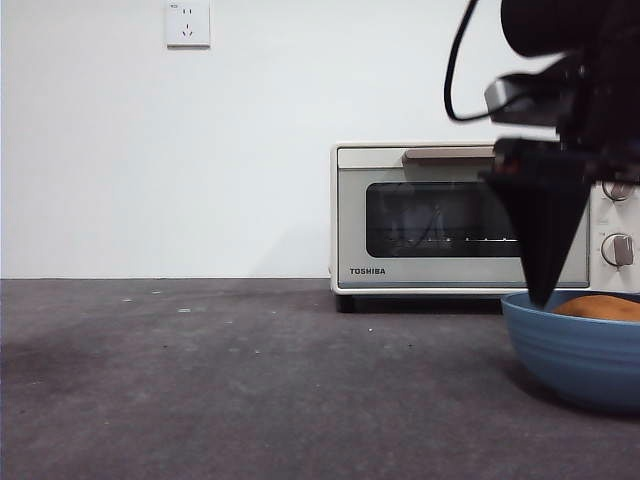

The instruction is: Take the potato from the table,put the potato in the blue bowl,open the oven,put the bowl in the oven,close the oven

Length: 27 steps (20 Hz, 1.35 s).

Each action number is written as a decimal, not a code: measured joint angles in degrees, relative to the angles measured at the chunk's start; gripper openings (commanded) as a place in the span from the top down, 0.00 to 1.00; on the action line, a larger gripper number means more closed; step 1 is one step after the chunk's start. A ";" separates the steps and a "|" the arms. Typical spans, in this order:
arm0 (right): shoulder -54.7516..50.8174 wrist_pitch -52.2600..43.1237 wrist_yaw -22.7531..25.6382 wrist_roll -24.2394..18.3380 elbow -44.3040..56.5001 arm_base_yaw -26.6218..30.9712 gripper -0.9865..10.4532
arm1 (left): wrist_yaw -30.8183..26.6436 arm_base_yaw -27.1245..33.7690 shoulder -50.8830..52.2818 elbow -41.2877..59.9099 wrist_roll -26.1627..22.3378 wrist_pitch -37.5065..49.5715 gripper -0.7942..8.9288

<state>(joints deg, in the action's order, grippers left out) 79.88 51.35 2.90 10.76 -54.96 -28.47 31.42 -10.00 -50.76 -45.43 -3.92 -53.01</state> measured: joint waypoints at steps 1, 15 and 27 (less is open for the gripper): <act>0.00 1.84 0.50 -0.15 -1.99 0.00 0.47 | 0.00 0.00 0.00 0.00 0.00 0.28 0.92; -16.63 10.01 10.62 -3.96 -14.34 7.56 0.92 | -0.04 -4.61 -19.89 -17.53 6.58 12.00 0.92; -26.01 14.62 -16.04 -10.27 -14.34 35.63 0.92 | -6.14 -21.51 -54.71 -59.23 6.56 14.95 0.92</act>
<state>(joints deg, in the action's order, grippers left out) 53.87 65.98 -13.15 0.49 -69.30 7.16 25.28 -31.51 -105.47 -104.66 2.63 -38.06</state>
